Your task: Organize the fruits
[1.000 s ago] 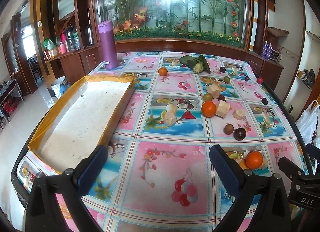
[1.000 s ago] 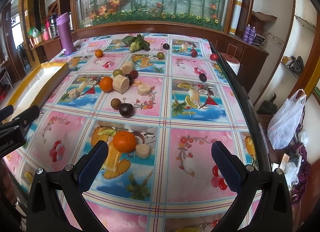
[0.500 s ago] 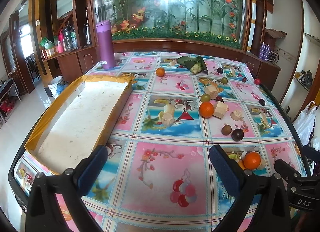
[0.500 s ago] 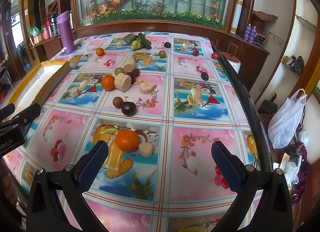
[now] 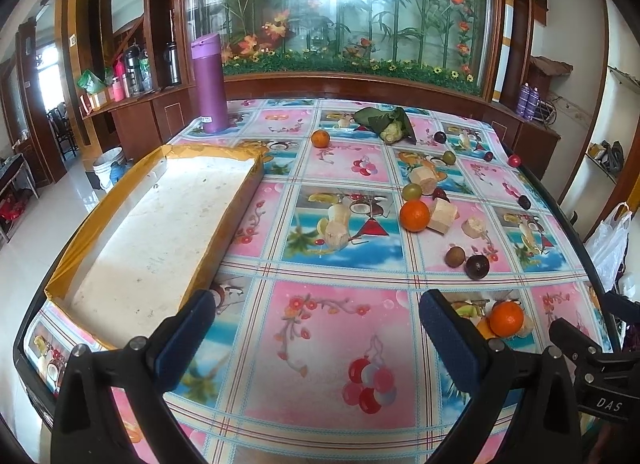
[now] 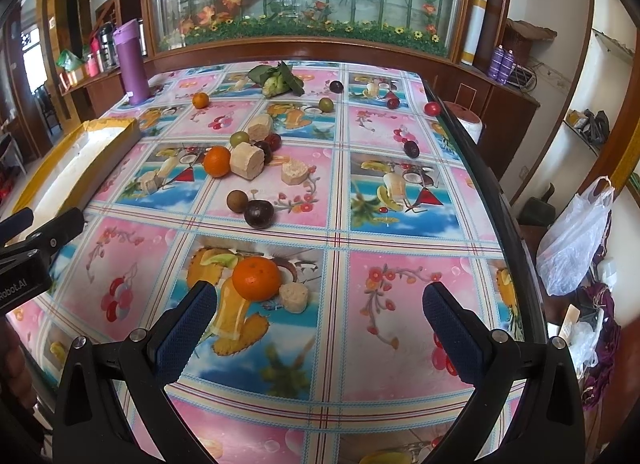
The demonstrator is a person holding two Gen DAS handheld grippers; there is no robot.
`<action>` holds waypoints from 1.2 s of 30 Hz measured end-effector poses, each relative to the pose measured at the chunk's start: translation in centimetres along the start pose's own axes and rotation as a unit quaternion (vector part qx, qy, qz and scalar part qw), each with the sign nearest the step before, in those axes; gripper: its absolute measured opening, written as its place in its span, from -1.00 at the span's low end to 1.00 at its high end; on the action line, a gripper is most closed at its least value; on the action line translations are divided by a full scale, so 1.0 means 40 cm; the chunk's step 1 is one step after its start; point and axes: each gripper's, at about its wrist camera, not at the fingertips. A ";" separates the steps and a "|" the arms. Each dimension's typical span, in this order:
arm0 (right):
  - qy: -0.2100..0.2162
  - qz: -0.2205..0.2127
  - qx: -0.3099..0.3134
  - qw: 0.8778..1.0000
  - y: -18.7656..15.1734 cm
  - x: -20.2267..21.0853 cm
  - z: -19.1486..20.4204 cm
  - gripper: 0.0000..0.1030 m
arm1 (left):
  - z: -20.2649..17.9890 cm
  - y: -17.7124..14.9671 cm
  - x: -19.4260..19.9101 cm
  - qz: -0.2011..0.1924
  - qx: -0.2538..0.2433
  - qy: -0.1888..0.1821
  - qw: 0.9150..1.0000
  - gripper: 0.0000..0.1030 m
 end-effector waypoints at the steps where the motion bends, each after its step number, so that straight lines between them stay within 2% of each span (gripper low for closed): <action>1: 0.000 0.001 -0.001 1.000 0.001 -0.001 0.000 1.00 | 0.003 0.001 -0.001 0.001 0.003 -0.001 1.000 1.00; 17: 0.004 0.009 0.006 1.000 -0.002 -0.013 0.003 1.00 | -0.004 -0.002 -0.018 0.011 0.000 -0.010 1.000 1.00; 26: 0.032 0.025 0.022 0.999 -0.006 -0.026 -0.015 1.00 | -0.011 -0.008 -0.036 0.022 -0.003 -0.006 1.000 1.00; 32: 0.059 0.048 0.035 0.996 -0.023 -0.044 -0.024 0.91 | -0.015 -0.015 -0.051 0.039 -0.001 0.000 0.999 1.00; 36: 0.076 0.067 0.050 0.994 -0.027 -0.074 -0.019 0.59 | -0.023 -0.020 -0.053 0.046 0.000 -0.004 0.999 1.00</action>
Point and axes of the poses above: each gripper's, at about its wrist camera, not at the fingertips, and x roughly against the way its jaws point, z to its left, y to its top, and after that the axes turned 6 degrees about y, right-handed
